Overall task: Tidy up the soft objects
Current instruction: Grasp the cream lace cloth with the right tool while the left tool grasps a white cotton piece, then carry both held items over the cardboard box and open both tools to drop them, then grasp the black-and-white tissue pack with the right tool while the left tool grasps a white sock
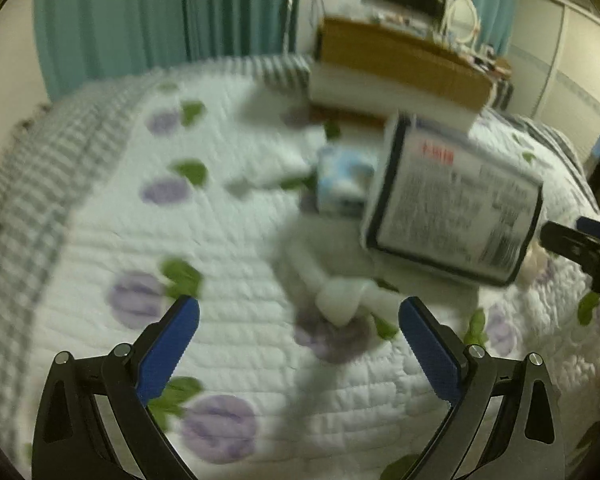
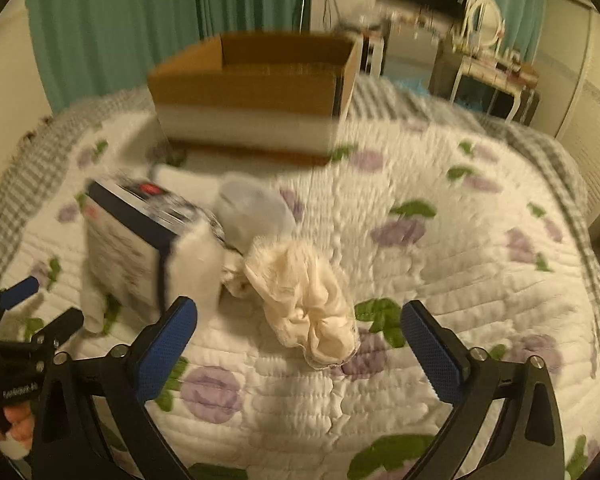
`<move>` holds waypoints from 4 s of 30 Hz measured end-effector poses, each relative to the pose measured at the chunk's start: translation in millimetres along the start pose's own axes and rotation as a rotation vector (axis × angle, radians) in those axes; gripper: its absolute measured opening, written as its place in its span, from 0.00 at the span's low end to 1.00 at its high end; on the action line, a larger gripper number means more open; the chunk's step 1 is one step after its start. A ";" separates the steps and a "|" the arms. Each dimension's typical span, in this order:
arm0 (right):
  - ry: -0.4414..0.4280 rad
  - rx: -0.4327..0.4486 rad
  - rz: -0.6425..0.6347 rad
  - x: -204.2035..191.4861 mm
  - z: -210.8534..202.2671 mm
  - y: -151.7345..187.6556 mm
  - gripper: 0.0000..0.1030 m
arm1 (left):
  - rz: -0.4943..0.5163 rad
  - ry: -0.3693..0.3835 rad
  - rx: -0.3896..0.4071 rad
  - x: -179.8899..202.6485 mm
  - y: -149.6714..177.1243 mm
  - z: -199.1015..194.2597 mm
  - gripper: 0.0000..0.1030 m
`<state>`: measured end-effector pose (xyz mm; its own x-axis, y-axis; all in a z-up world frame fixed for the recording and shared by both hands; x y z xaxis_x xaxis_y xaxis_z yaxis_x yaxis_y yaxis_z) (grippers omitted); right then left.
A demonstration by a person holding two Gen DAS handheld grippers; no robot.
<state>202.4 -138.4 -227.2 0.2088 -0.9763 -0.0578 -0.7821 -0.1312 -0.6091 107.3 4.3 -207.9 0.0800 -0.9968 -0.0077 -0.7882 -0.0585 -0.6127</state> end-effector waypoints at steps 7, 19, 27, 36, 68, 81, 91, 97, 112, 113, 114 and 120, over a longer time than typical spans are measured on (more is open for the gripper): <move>0.012 -0.117 -0.063 2.8 42.0 0.4 0.67 | 0.031 0.070 -0.010 15.1 -0.2 10.2 0.97; -0.040 -0.141 -0.090 -7.6 38.0 -0.5 0.24 | 0.081 0.246 -0.012 41.6 -8.6 16.4 0.37; -0.038 -0.083 -0.088 -11.3 13.2 -3.1 0.21 | 0.075 0.238 0.008 28.6 -8.6 -2.7 0.22; -0.039 -0.003 -0.146 -24.4 -35.3 -1.7 0.19 | 0.118 0.174 0.096 24.7 -3.5 -49.1 0.19; -0.182 0.192 -0.118 7.6 52.2 -244.9 0.27 | 0.200 0.114 0.238 82.8 -247.9 66.1 0.30; -0.096 0.255 -0.115 18.4 -14.7 -235.7 0.80 | 0.167 -0.005 0.354 45.4 -251.3 -4.5 0.71; -0.102 0.288 -0.273 -58.3 -142.3 -173.5 0.92 | 0.146 -0.023 0.526 -18.3 -202.5 -164.0 0.89; -0.141 0.229 -0.316 -92.3 -140.2 -105.3 0.92 | 0.126 -0.068 0.526 -38.7 -157.1 -177.8 0.89; -0.156 0.016 -0.208 -82.2 -6.1 -44.8 0.92 | 0.042 -0.066 0.255 -41.6 -70.4 -45.7 0.89; -0.151 0.007 -0.219 -83.5 -0.5 -45.2 0.91 | 0.043 -0.062 0.241 -40.9 -67.9 -38.9 0.89; -0.150 -0.001 -0.227 -84.5 5.6 -44.7 0.90 | 0.045 -0.062 0.234 -40.8 -65.9 -35.3 0.89; -0.133 -0.035 -0.232 -84.8 29.4 -39.2 0.75 | 0.050 -0.071 0.215 -42.9 -58.9 -21.7 0.89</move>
<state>232.7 -45.4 -221.6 0.4585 -0.8884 -0.0247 -0.7237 -0.3571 -0.5905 137.0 49.3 -154.3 0.0927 -0.9914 -0.0929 -0.6450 0.0112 -0.7641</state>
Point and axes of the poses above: each gripper's, at about its wrist camera, not at the fingertips, and z roughly the way its jaws point, x to its right, y to its underside, the point moved 7 cm from there along z, roughly the way its jaws point, and after that the axes turned 7 degrees about -y, right-handed, at the moved point
